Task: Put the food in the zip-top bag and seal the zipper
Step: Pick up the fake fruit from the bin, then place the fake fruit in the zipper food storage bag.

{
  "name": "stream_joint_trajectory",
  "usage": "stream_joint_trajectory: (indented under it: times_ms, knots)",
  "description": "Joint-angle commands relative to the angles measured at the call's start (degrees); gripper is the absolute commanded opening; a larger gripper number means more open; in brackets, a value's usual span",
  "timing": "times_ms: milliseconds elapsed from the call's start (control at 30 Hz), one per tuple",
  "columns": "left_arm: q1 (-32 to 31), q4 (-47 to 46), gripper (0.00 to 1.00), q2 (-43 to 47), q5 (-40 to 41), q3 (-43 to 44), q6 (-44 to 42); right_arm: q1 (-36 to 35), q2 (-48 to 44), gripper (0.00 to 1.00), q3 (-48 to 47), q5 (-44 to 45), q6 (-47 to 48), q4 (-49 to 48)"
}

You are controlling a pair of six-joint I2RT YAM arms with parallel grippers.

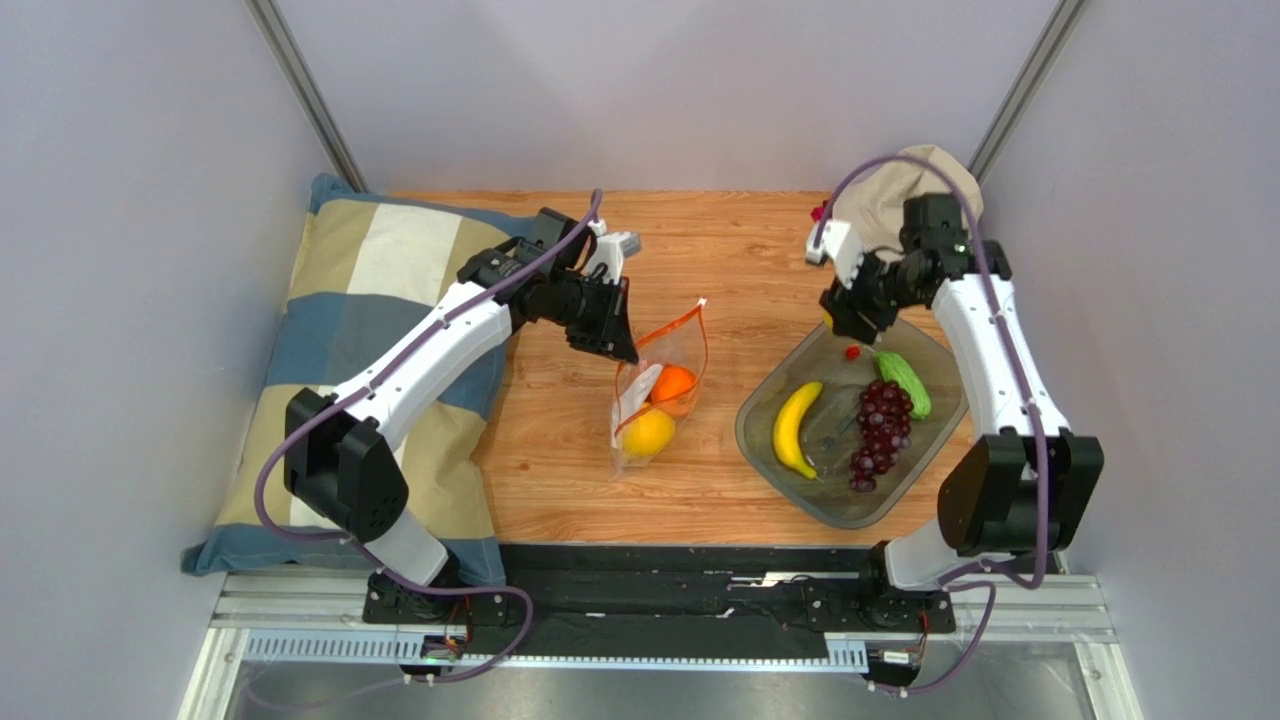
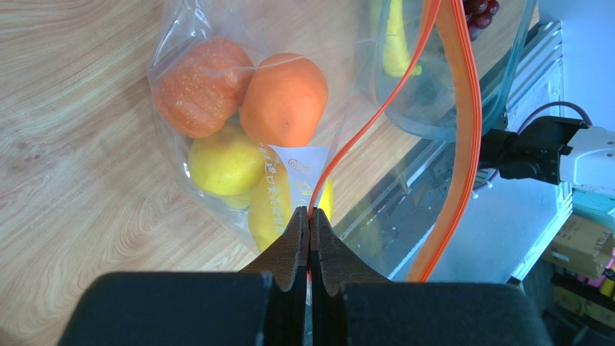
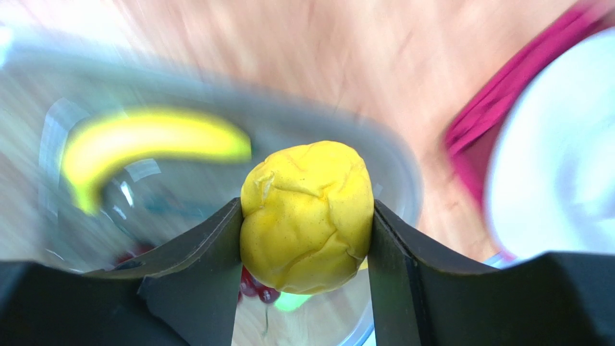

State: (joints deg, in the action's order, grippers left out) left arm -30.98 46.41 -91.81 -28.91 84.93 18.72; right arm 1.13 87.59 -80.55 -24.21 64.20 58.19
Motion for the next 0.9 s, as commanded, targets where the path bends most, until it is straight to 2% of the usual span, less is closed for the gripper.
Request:
stream_joint_trajectory:
  times_ms: [0, 67, 167, 200, 233, 300, 433, 667, 867]
  knots:
    - [0.3, -1.1, 0.0, 2.6, -1.1, 0.5, -1.4, -5.2, -4.5, 0.41, -14.6, -20.7, -15.9, 8.9]
    - [0.3, -1.2, 0.0, 2.6, -1.2, 0.3, -1.1, -10.3, -6.2, 0.41, -17.4, -24.6, -25.4, 6.5]
    - [0.3, -1.3, 0.0, 2.7, -1.5, 0.2, -1.1, -18.3, -8.6, 0.41, -15.4, -28.2, -36.6, -3.4]
    - [0.3, -1.2, 0.0, 2.8, -1.5, 0.2, -1.1, -20.4, -9.7, 0.42, -14.6, -28.4, -38.5, -8.5]
    - [0.3, -1.3, 0.0, 2.8, -1.5, 0.3, -1.1, -24.1, -10.0, 0.42, -13.7, -28.4, -40.1, -10.7]
    - [0.3, -1.4, 0.0, 2.7, -1.8, 0.4, -1.0, -27.0, -9.6, 0.42, -12.0, -28.0, -42.2, -13.8]
    - [0.3, -1.4, 0.0, 2.8, -1.9, 0.8, -0.7, -31.0, -8.0, 0.41, -8.0, -27.8, -41.1, -14.3]
    - [0.3, -1.7, 0.0, 2.6, -3.0, 0.9, -0.3, -31.3, -4.3, 0.4, -1.6, -26.3, -37.5, -17.3]
    - [0.3, -1.7, 0.0, 2.4, -3.4, 1.2, -0.4, -31.4, -1.4, 0.45, -2.0, -18.3, -32.8, -20.3]
